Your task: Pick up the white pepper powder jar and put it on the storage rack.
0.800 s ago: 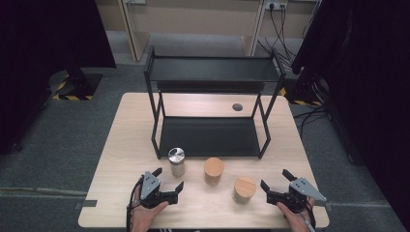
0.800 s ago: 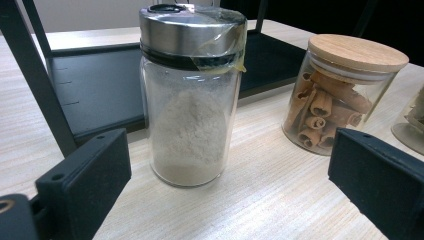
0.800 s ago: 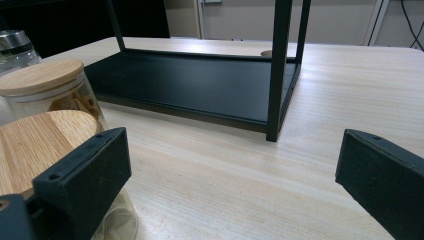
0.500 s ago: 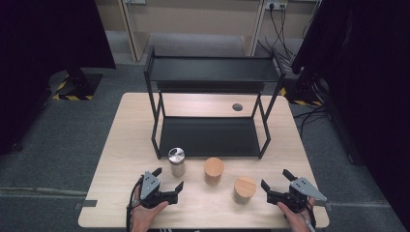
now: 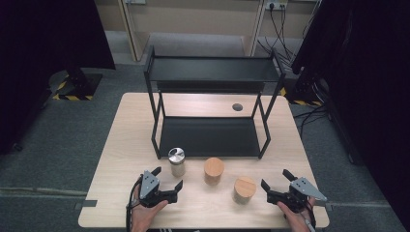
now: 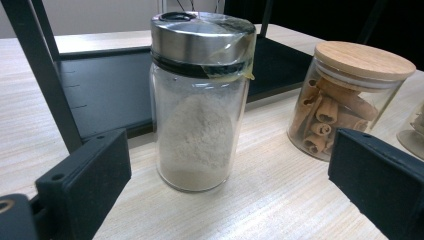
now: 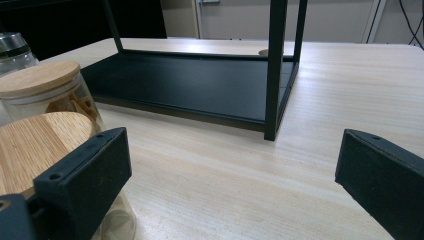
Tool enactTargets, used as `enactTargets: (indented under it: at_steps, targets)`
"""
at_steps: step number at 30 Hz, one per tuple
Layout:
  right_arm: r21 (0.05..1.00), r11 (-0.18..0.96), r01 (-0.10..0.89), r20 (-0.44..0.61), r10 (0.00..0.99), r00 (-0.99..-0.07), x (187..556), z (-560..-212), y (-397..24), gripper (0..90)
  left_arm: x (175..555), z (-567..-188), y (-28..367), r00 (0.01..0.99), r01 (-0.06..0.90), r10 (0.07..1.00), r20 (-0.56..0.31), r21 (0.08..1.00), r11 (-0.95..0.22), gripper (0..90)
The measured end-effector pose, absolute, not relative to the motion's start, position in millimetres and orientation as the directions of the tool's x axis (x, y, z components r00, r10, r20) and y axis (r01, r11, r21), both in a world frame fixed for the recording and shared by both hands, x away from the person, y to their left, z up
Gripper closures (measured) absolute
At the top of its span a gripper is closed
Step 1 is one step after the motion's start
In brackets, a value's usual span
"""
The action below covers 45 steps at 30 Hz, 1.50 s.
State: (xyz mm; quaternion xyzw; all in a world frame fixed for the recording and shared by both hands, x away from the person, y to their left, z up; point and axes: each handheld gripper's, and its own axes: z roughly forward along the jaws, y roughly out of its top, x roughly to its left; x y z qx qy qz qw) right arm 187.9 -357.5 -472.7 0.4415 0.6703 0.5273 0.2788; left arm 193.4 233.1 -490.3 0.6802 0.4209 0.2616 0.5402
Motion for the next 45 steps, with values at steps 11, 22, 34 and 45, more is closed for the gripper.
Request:
enactTargets:
  at_steps: [11,22,34,45]
  targets:
    - [0.953,0.055,0.297,0.091,0.885,-0.456,189,-472,-357,1.7,200,-489,231,0.502,0.295,0.859,-0.100,0.954,-0.061,2.5]
    - [0.952,0.053,0.301,0.098,0.880,-0.465,190,-472,-357,1.7,205,-487,229,0.496,0.301,0.862,-0.104,0.952,-0.059,2.6]
    - [0.953,0.045,0.301,0.105,0.881,-0.462,189,-472,-358,1.7,216,-484,225,0.483,0.307,0.871,-0.095,0.949,-0.066,2.6]
    - [0.953,0.044,0.301,0.106,0.880,-0.463,189,-472,-358,1.7,224,-483,221,0.476,0.312,0.874,-0.097,0.948,-0.065,2.8]
